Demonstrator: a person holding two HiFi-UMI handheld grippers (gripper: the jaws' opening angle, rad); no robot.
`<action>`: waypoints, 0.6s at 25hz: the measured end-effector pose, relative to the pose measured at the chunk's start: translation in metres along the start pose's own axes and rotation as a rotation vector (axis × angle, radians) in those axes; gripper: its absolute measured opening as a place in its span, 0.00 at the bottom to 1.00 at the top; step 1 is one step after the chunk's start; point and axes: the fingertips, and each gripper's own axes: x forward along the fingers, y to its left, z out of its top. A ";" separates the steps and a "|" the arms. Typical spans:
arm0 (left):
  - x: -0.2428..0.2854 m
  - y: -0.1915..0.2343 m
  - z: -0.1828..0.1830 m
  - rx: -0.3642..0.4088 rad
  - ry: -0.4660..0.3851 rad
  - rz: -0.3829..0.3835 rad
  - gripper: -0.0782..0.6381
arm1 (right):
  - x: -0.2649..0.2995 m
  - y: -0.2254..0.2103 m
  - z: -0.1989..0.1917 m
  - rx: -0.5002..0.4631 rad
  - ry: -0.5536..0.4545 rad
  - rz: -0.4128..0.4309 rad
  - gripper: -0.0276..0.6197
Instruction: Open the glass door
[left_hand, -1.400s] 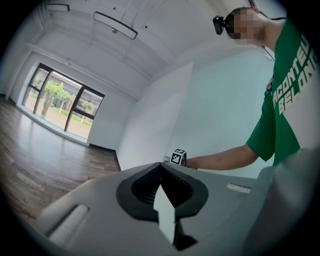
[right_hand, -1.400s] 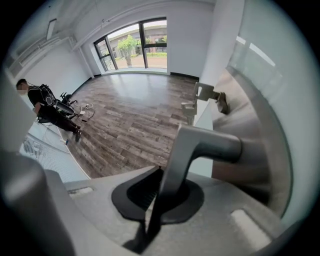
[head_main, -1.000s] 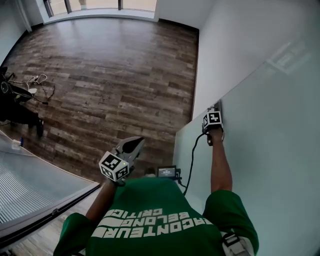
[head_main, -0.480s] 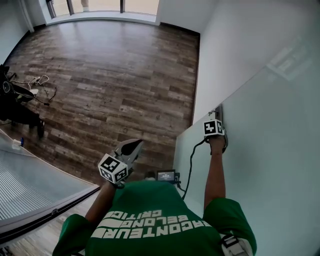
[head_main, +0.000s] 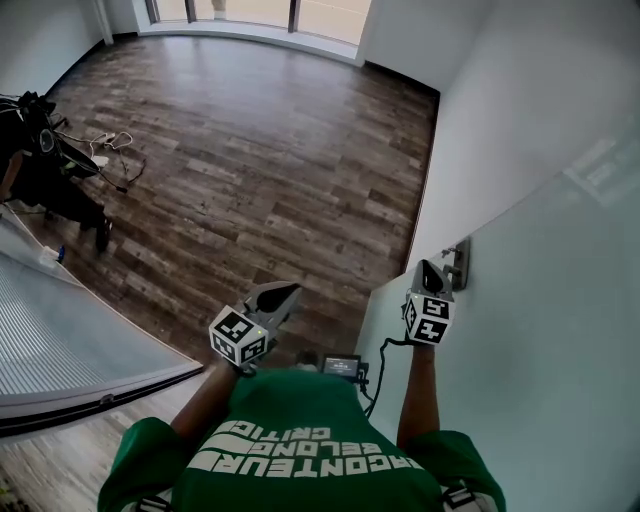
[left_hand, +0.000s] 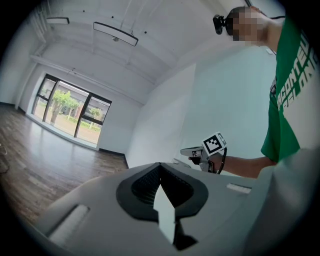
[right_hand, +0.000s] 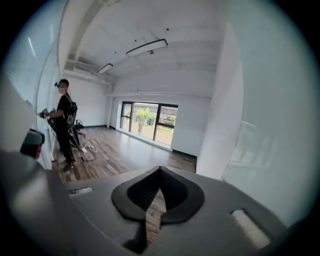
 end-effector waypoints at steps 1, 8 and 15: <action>0.000 0.000 0.000 0.001 0.000 0.006 0.13 | -0.002 0.007 0.003 0.032 -0.025 0.030 0.03; 0.008 -0.006 0.003 0.010 -0.002 0.033 0.13 | -0.018 0.057 0.011 0.048 -0.126 0.253 0.03; 0.021 -0.014 0.004 0.015 -0.014 0.048 0.13 | -0.029 0.089 0.021 0.064 -0.215 0.447 0.03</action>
